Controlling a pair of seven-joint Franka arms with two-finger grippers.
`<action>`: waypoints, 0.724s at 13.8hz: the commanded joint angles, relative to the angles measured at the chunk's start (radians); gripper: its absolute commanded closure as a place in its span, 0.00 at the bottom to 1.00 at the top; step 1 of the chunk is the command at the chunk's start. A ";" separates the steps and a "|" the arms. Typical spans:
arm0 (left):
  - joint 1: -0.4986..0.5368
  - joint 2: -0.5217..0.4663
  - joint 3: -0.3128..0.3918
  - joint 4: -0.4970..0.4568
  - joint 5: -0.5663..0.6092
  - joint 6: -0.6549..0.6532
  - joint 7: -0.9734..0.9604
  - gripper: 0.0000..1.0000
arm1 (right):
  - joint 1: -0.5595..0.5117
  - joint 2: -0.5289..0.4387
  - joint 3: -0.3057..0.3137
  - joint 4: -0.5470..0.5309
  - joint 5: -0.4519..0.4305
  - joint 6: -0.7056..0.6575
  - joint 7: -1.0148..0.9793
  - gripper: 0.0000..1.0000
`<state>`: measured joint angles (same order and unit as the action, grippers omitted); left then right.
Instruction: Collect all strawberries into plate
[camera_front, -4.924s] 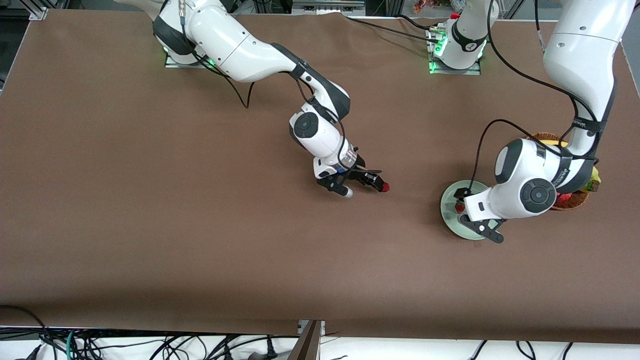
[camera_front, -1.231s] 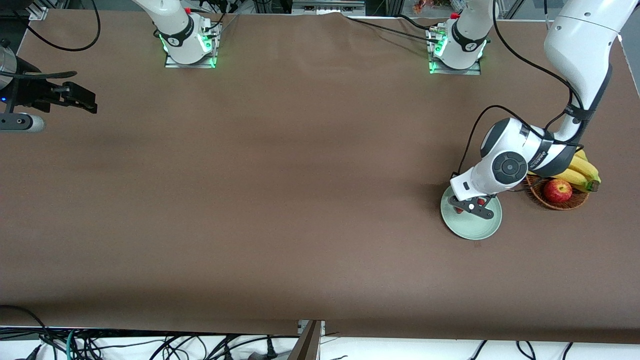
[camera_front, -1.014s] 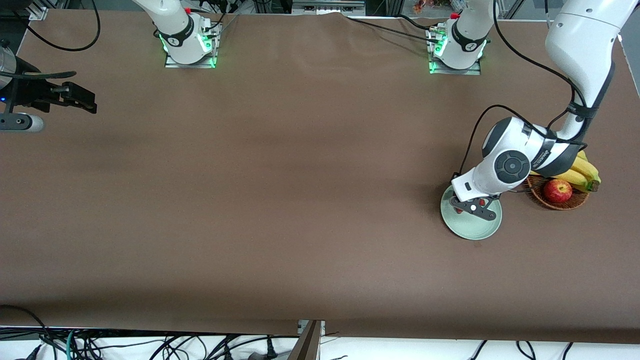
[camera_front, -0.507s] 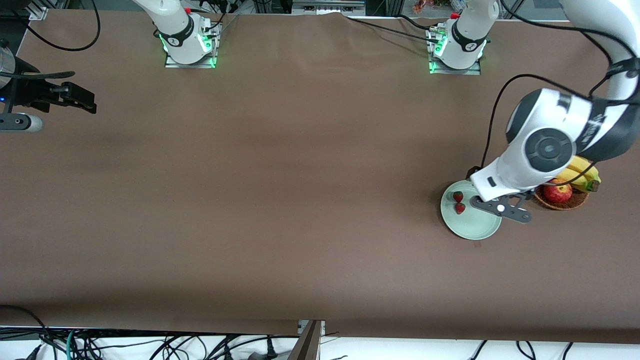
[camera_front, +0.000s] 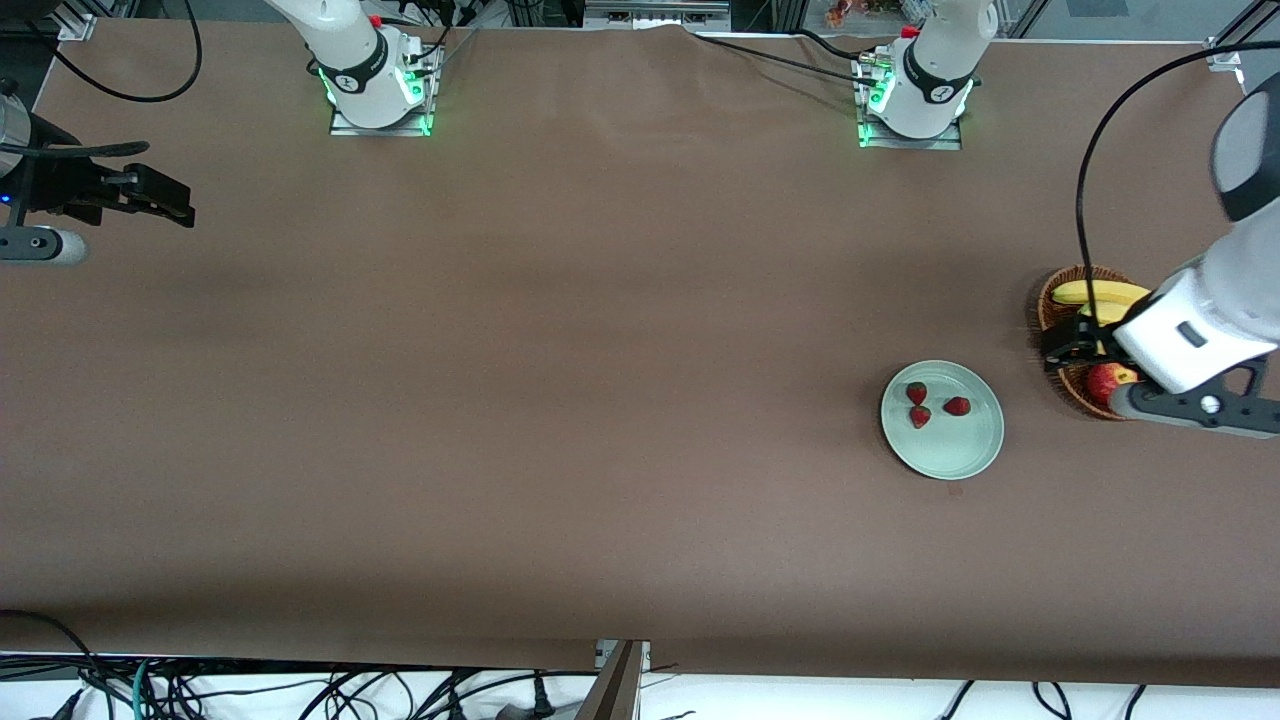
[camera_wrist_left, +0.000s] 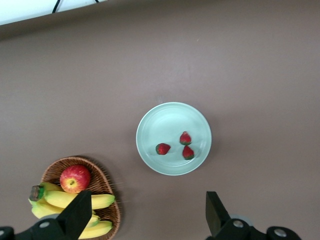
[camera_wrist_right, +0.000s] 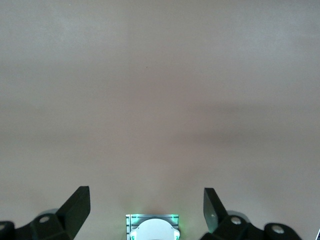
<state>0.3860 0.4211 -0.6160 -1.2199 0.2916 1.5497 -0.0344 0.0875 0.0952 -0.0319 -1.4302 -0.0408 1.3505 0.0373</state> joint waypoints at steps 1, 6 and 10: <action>-0.100 -0.105 0.176 -0.062 -0.104 -0.019 0.016 0.00 | -0.011 -0.003 0.001 0.005 0.019 -0.002 -0.014 0.00; -0.312 -0.273 0.488 -0.263 -0.239 0.032 0.027 0.00 | -0.011 -0.003 0.001 0.004 0.019 -0.001 -0.014 0.00; -0.395 -0.427 0.587 -0.499 -0.262 0.153 0.087 0.00 | -0.011 -0.003 0.001 0.005 0.019 -0.001 -0.014 0.00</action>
<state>0.0355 0.1100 -0.0797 -1.5626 0.0553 1.6482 0.0211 0.0863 0.0952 -0.0319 -1.4301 -0.0402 1.3510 0.0373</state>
